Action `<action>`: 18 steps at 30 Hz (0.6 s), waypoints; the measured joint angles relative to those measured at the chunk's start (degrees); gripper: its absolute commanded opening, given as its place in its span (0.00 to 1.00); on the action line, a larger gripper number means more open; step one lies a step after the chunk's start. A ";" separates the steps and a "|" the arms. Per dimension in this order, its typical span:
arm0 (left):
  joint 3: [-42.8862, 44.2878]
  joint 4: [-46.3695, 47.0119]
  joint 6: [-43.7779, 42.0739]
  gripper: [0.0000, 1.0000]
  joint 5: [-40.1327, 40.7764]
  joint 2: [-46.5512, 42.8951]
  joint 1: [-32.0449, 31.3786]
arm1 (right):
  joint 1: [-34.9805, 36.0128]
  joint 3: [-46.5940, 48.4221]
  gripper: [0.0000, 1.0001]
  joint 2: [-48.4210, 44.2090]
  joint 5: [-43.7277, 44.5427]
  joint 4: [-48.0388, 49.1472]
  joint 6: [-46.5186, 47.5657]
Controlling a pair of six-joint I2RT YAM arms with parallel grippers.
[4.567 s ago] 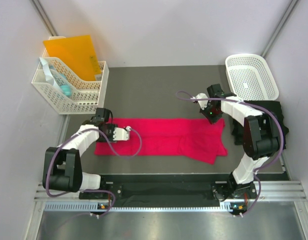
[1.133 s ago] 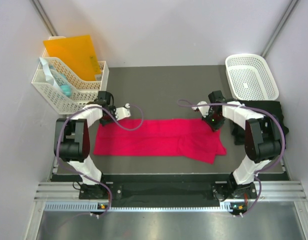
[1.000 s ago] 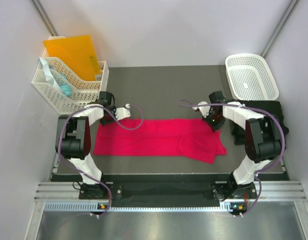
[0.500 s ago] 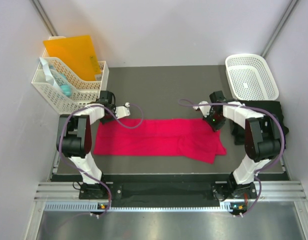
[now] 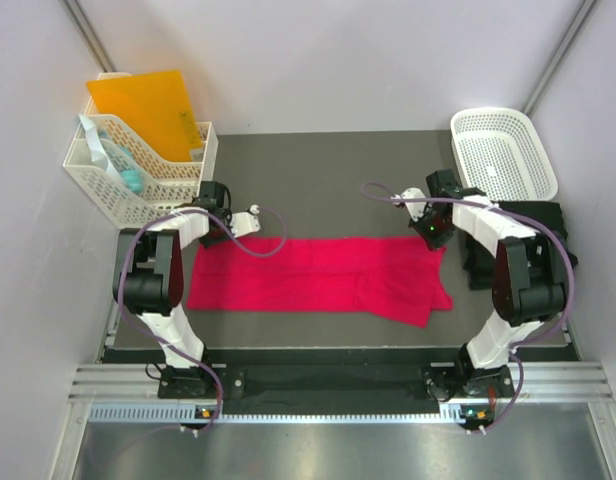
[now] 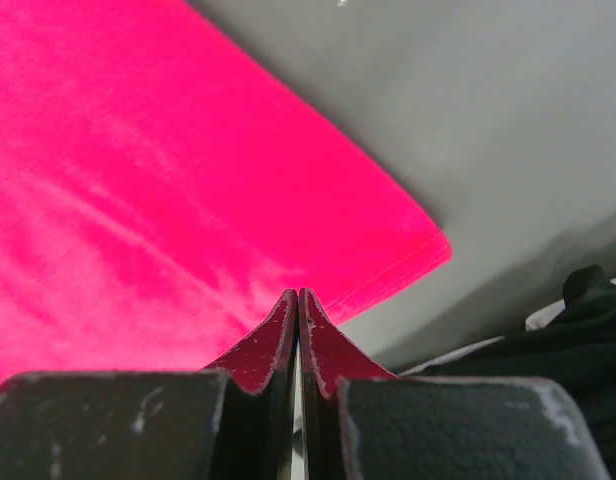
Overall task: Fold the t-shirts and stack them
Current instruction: Fold the tshirt
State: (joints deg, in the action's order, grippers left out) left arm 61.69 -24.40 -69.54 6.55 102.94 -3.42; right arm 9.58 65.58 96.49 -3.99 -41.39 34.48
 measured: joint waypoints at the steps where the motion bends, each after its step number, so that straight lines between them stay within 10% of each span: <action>1: 0.00 0.00 0.00 0.00 0.00 0.00 0.00 | -0.15 -0.13 0.00 0.44 0.07 0.57 -0.02; 17: -0.20 0.20 0.52 0.00 1.88 0.02 0.00 | -1.11 -1.73 0.00 5.05 0.24 4.59 -0.66; 18: -0.20 0.20 0.70 0.21 1.90 0.04 0.00 | -1.22 -1.73 0.00 5.05 0.04 4.59 -0.70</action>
State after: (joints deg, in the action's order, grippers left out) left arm 61.49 -24.21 -68.84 8.45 102.98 -3.42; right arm 8.36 63.86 101.54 -3.95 -36.80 33.78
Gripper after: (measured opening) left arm 0.010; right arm 0.004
